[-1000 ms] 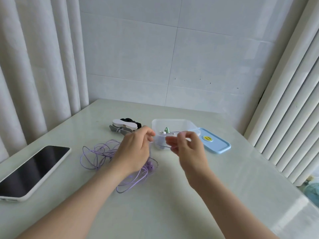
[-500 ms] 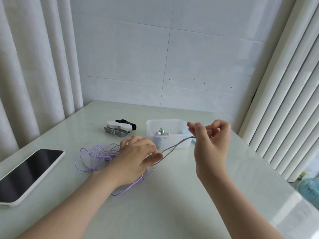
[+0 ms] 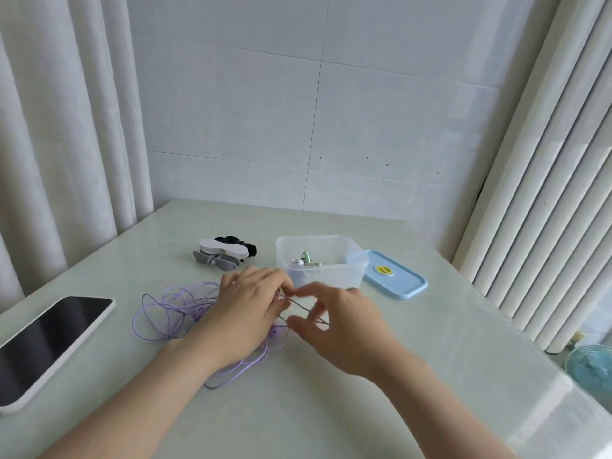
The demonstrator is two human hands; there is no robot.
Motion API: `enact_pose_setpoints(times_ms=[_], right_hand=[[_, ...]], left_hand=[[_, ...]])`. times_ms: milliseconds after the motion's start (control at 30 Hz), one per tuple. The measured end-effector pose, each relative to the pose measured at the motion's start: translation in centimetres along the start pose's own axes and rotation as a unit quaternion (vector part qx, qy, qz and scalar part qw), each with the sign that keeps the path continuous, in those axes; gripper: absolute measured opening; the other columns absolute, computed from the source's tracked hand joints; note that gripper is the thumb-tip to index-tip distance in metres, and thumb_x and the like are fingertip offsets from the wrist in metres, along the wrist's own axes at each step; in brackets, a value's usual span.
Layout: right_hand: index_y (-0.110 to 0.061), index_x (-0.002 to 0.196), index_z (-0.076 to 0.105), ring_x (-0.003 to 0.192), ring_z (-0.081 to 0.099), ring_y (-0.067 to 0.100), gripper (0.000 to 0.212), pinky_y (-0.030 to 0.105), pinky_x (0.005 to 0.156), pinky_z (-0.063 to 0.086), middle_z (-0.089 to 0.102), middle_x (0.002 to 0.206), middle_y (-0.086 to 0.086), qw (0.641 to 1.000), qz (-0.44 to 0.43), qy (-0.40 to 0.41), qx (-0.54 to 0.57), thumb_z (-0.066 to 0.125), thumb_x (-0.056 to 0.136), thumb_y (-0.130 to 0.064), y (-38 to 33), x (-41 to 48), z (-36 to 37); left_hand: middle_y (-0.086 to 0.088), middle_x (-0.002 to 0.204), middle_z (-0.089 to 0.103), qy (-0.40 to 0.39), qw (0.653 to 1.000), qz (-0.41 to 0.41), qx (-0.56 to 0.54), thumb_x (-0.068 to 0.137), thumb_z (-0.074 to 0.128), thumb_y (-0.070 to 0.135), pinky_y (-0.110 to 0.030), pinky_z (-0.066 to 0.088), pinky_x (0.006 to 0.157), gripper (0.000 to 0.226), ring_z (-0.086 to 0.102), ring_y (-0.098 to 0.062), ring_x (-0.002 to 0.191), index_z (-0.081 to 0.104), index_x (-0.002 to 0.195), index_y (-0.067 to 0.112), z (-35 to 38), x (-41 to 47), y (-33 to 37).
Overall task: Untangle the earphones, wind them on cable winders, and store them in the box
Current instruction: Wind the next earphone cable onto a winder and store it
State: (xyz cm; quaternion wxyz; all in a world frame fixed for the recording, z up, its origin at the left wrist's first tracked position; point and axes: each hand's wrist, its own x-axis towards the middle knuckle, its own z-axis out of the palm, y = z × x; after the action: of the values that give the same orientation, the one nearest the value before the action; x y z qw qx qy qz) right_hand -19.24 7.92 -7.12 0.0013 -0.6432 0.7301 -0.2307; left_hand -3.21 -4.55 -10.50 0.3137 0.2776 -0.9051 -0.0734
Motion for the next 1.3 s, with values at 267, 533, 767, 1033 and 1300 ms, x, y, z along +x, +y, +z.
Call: enact_pose_setpoints(times_ms=[267, 533, 767, 1033, 1300], right_hand=[[-0.034, 0.084, 0.079, 0.081, 0.06, 0.003, 0.012, 0.026, 0.077, 0.04, 0.07, 0.078, -0.017, 0.966, 0.049, 0.221, 0.126, 0.072, 0.094, -0.033, 2.2, 1.5, 0.2], [-0.007, 0.107, 0.049, 0.105, 0.077, 0.028, 0.018, 0.044, 0.099, 0.058, 0.079, 0.104, 0.018, 0.661, 0.169, 0.333, 0.651, 0.034, 0.112, -0.013, 0.8, 1.5, -3.1], [-0.012, 0.096, 0.05, 0.066, 0.072, 0.025, 0.011, 0.035, 0.062, 0.052, 0.079, 0.094, 0.018, 0.68, 0.239, 0.301, 0.624, 0.041, 0.102, -0.014, 0.3, 1.0, -4.0], [-0.021, 0.073, 0.06, 0.089, 0.054, 0.017, 0.028, 0.039, 0.081, 0.039, 0.067, 0.067, -0.011, 0.905, 0.188, 0.346, 0.159, 0.056, 0.098, -0.033, 2.2, 1.1, -2.9], [-0.017, 0.088, 0.049, 0.082, 0.044, 0.026, 0.012, 0.038, 0.077, 0.025, 0.052, 0.07, -0.002, 0.943, 0.224, 0.125, -0.211, 0.057, 0.085, -0.025, 4.4, 0.7, -1.5]], left_hand=[[0.021, 0.098, 0.053, 0.062, 0.997, -0.03, 0.043, 0.097, 0.066, 0.017, -0.034, 0.026, 0.089, 0.02, 0.053, -0.016, 0.103, 0.062, 0.102, 0.035, -0.4, 0.2, -0.4], [0.012, 0.124, 0.06, 0.05, 0.992, -0.109, 0.039, 0.099, 0.062, 0.019, -0.043, 0.039, 0.097, 0.032, 0.057, -0.019, 0.118, 0.057, 0.127, 0.034, -0.5, 0.2, -1.8], [0.025, 0.111, 0.064, 0.03, 0.995, -0.086, 0.041, 0.092, 0.052, 0.024, -0.036, 0.021, 0.098, 0.026, 0.044, -0.01, 0.122, 0.074, 0.093, 0.036, -0.6, 0.3, -1.4], [0.03, 0.104, 0.063, -0.099, 0.995, -0.003, 0.032, 0.076, 0.053, 0.082, -0.036, 0.019, 0.105, 0.048, 0.033, 0.002, 0.122, 0.068, 0.093, 0.04, -1.0, -0.5, 0.2], [0.017, 0.078, 0.065, -0.088, 0.996, -0.002, 0.011, 0.079, 0.046, 0.059, -0.037, 0.029, 0.105, 0.028, 0.043, 0.002, 0.108, 0.067, 0.081, 0.041, -1.3, -0.4, 0.3]])
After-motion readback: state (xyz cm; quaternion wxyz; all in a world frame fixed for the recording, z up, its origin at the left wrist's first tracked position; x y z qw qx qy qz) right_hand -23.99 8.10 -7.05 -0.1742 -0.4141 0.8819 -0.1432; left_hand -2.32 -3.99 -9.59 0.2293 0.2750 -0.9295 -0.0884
